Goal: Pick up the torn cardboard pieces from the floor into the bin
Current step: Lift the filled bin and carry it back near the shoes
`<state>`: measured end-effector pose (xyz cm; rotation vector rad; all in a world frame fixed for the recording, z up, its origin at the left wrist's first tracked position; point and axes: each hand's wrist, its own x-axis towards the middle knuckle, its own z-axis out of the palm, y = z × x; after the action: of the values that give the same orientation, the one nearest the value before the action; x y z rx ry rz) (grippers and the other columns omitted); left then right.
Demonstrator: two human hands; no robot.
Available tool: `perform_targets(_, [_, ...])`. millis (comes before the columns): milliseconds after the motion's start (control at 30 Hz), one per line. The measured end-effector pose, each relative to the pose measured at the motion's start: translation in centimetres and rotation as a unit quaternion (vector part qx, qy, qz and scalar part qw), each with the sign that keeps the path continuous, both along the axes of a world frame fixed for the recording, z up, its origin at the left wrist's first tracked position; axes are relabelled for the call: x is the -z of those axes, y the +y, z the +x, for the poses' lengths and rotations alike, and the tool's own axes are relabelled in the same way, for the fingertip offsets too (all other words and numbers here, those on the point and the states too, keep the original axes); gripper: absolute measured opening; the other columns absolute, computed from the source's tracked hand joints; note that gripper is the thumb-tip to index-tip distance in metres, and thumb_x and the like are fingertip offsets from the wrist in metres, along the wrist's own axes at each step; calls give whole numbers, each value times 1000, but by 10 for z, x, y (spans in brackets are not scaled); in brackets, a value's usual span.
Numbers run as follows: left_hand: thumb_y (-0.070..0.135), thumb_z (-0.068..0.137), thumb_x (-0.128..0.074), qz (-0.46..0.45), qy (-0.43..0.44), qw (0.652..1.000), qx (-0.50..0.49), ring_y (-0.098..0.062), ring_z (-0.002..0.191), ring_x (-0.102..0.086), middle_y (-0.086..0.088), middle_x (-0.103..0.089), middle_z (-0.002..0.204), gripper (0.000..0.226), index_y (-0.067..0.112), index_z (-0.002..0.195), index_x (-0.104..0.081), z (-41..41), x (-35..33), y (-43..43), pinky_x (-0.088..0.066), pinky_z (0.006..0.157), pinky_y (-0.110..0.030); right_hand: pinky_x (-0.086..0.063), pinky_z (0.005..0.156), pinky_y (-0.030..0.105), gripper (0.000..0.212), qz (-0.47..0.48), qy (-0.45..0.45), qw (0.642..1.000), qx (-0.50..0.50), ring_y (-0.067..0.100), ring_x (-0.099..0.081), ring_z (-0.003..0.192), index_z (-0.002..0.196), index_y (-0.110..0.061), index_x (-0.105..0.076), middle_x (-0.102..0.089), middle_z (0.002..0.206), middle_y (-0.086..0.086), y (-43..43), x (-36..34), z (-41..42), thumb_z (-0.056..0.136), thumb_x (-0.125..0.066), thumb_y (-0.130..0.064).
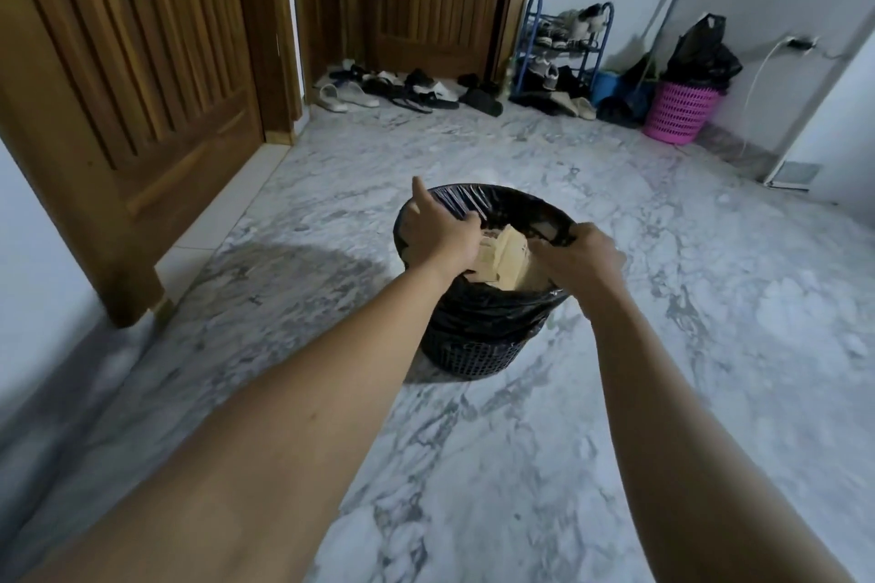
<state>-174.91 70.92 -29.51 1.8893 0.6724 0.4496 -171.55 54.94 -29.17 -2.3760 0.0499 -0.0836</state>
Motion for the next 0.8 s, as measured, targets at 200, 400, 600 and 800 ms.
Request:
perform_targets(200, [23,89,-64,24,62,997,27,-33,146,-20,-2,-2,163,95,24,157,3,3,51,6,-34,103,-33,-54,85,45,84,189,87,976,67,38,-50,120,153,-18,-22,-39,145,15,-11,51,4,83,-67,-34])
perform_targets(400, [4,93,-53,-119,21,992,-16,-12,92,-56,-4,-28,157,87,29,157,1,24,60,18,-37,50,-16,-59,69,62,74,344,119,930,55,23,-56,82,152,-38,-14,-51,116,-2,1,68,11,90,-44,-8])
perform_targets(600, [2,98,-45,-172,-15,984,-32,0,66,-38,0,-37,152,80,40,156,-3,63,76,37,-39,53,-20,-57,83,59,85,338,17,939,65,34,-55,83,159,-37,6,-43,137,32,21,85,40,91,-32,-1])
perform_targets(800, [1,96,-43,-152,20,988,-4,1,68,-46,9,-45,143,78,47,152,-14,67,77,42,-54,66,-31,-55,63,69,91,356,92,928,54,34,-64,98,150,-56,-6,-37,145,-8,18,89,65,85,-32,3])
